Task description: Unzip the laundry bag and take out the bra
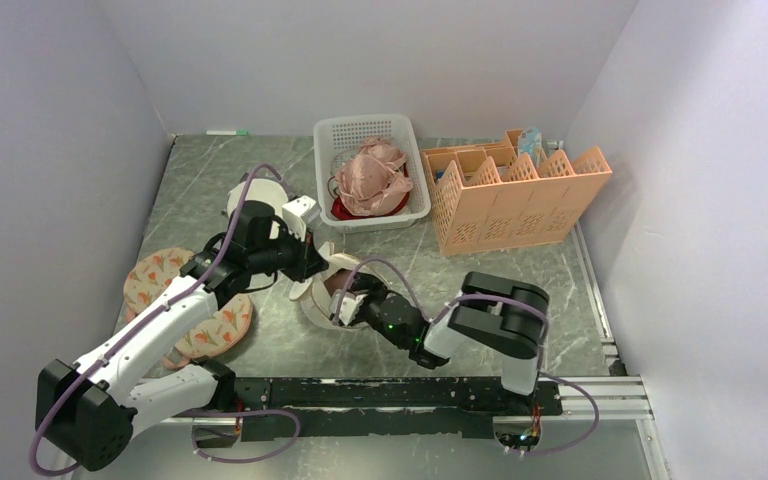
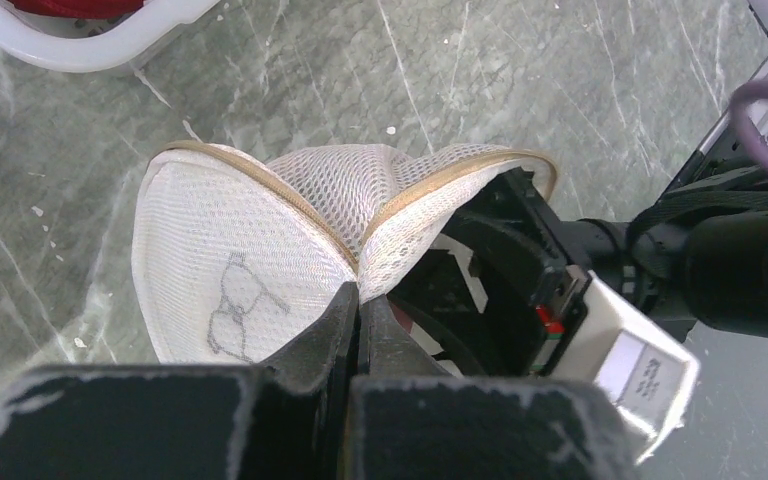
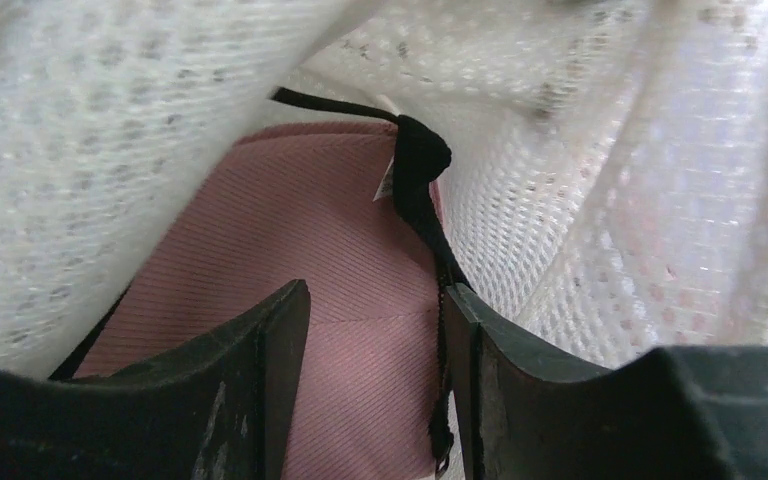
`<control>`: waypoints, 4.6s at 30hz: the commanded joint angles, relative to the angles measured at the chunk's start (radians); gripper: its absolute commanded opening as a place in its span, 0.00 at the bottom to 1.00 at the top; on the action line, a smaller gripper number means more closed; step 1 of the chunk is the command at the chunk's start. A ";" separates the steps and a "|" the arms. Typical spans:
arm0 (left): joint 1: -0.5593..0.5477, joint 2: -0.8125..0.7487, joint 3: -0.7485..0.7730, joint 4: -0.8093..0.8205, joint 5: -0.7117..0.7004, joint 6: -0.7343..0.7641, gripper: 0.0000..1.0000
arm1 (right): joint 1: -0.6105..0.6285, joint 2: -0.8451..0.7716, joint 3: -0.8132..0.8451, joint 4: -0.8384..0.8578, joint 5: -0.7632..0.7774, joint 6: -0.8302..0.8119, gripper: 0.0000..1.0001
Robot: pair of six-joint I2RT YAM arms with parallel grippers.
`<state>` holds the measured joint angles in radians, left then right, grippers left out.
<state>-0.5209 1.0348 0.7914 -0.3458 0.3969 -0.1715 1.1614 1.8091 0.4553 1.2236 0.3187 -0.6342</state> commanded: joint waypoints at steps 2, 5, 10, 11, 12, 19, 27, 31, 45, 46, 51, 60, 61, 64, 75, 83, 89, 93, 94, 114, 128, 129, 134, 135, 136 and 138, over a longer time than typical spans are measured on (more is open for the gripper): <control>-0.008 -0.010 0.024 0.008 0.010 0.013 0.07 | -0.001 0.132 0.030 0.345 0.047 -0.230 0.55; -0.008 -0.001 0.023 0.010 0.013 0.013 0.07 | -0.001 0.176 0.051 0.414 0.071 -0.241 0.61; -0.008 0.021 0.030 -0.001 0.026 0.017 0.07 | -0.005 0.171 0.084 0.362 0.041 -0.241 0.61; -0.008 0.016 0.029 0.000 0.022 0.017 0.07 | -0.009 0.161 0.087 0.338 0.030 -0.236 0.61; -0.008 0.010 0.028 0.002 0.020 0.015 0.07 | -0.018 0.144 0.094 0.300 0.010 -0.210 0.60; -0.007 -0.018 0.019 0.020 0.035 0.014 0.07 | -0.095 0.197 0.172 0.236 -0.102 -0.108 0.53; -0.007 -0.019 0.021 0.014 0.026 0.012 0.07 | -0.121 0.322 0.268 0.291 -0.062 -0.077 0.26; -0.008 -0.050 0.018 0.014 -0.021 0.006 0.07 | -0.127 0.292 0.254 0.262 -0.064 -0.065 0.03; -0.008 -0.064 0.028 -0.017 -0.160 0.002 0.07 | -0.133 -0.169 0.074 -0.266 -0.348 0.352 0.00; -0.008 -0.065 0.027 -0.016 -0.156 0.003 0.07 | -0.134 -0.190 0.067 -0.267 -0.350 0.377 0.00; -0.008 -0.059 0.030 -0.019 -0.164 -0.001 0.07 | -0.130 -0.289 0.071 -0.350 -0.436 0.507 0.00; -0.008 -0.054 0.029 -0.016 -0.158 0.003 0.07 | -0.131 -0.439 0.153 -0.623 -0.417 0.740 0.00; -0.008 -0.041 0.035 -0.022 -0.145 0.006 0.07 | -0.131 -0.462 0.153 -0.620 -0.402 0.746 0.00; -0.007 -0.022 0.039 -0.022 -0.117 0.008 0.07 | -0.130 -0.532 0.145 -0.585 -0.317 0.758 0.00; -0.007 -0.001 0.039 -0.013 -0.050 0.008 0.07 | -0.136 -0.541 0.153 -0.373 -0.149 0.674 0.00; -0.008 -0.031 0.030 -0.008 -0.056 0.004 0.07 | -0.156 -0.546 0.181 -0.244 -0.139 0.733 0.00; -0.007 0.001 0.043 -0.020 -0.049 0.005 0.07 | -0.203 -0.551 0.261 -0.285 -0.102 0.752 0.00; -0.008 -0.008 0.043 -0.024 -0.052 0.002 0.07 | -0.236 -0.507 0.275 -0.276 -0.223 0.844 0.00; -0.008 -0.017 0.042 -0.024 -0.056 0.003 0.08 | -0.236 -0.493 0.269 -0.272 -0.246 0.863 0.00; -0.007 -0.256 -0.007 0.041 -0.128 -0.005 0.80 | -0.236 -0.584 0.190 -0.480 -0.206 0.919 0.00; -0.005 -0.182 0.006 0.129 0.020 -0.080 0.89 | -0.238 -0.657 0.309 -0.578 -0.397 0.947 0.00; -0.004 -0.177 0.014 0.146 0.026 -0.094 0.89 | -0.237 -0.659 0.317 -0.583 -0.408 0.953 0.00; -0.005 -0.127 0.028 0.270 0.143 -0.170 0.82 | -0.237 -0.674 0.323 -0.581 -0.446 0.985 0.00; -0.004 -0.126 0.021 0.280 0.137 -0.205 0.80 | -0.238 -0.680 0.321 -0.580 -0.447 0.985 0.00; -0.005 -0.124 0.018 0.281 0.112 -0.212 0.80 | -0.237 -0.684 0.318 -0.579 -0.448 0.988 0.00; -0.005 -0.121 0.027 0.257 0.090 -0.215 0.79 | -0.237 -0.695 0.320 -0.579 -0.442 0.988 0.00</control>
<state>-0.5255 0.9119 0.7918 -0.1562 0.4656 -0.3302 0.9287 1.1473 0.7570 0.6388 -0.1013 0.3347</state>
